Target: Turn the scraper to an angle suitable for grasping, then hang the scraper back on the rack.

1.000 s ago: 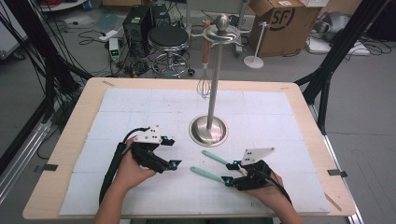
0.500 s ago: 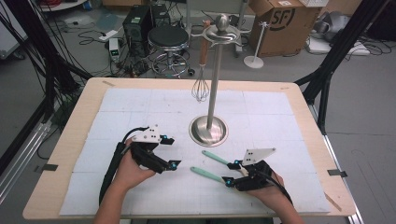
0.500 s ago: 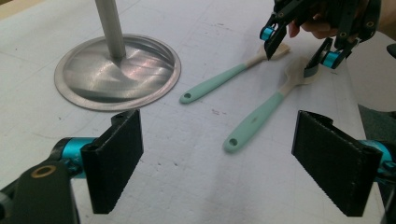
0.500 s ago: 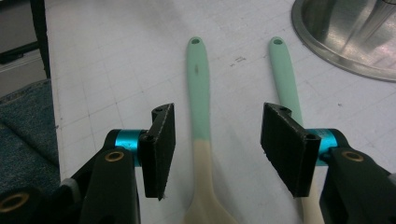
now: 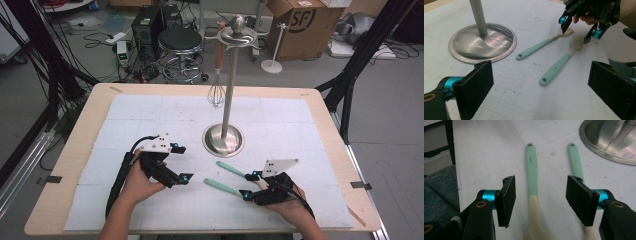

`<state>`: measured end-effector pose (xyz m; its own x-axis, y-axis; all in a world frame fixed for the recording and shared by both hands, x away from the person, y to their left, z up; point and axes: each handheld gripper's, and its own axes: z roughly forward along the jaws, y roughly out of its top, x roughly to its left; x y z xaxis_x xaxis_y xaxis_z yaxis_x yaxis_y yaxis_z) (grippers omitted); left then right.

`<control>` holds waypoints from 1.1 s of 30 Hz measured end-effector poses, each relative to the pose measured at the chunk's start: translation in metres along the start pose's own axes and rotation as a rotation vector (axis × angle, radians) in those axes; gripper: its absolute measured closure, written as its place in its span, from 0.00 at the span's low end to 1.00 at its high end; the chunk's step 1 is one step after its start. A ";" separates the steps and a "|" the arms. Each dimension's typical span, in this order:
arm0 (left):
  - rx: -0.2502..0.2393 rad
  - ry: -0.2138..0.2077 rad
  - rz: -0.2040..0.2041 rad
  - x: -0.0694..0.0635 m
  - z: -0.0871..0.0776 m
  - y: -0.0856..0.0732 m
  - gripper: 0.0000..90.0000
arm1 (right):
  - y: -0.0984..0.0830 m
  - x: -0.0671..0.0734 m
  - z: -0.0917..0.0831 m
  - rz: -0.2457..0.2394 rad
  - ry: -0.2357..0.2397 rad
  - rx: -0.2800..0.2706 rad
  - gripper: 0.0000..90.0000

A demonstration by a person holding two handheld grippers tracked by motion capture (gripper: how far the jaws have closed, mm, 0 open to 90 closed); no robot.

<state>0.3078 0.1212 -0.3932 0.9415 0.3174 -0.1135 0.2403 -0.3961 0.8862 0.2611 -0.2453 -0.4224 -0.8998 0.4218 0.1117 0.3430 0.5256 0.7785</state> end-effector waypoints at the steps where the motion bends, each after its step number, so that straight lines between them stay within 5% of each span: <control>1: -0.001 0.002 -0.001 0.000 0.000 0.000 0.08 | 0.000 0.000 0.000 0.000 0.001 0.003 0.45; 17: -0.002 0.019 -0.001 0.000 -0.001 0.000 0.08 | 0.002 0.004 0.017 0.006 0.018 0.148 0.49; 27: -0.002 0.014 0.001 0.000 0.000 0.000 0.08 | 0.011 0.012 0.031 -0.039 -0.011 0.257 0.80; 33: 0.005 0.018 0.000 0.000 0.000 0.000 0.08 | 0.010 0.018 0.031 -0.054 0.011 0.263 0.85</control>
<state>0.3082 0.1212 -0.3938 0.9370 0.3330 -0.1054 0.2418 -0.4005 0.8838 0.2572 -0.2097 -0.4312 -0.9212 0.3802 0.0821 0.3510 0.7217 0.5967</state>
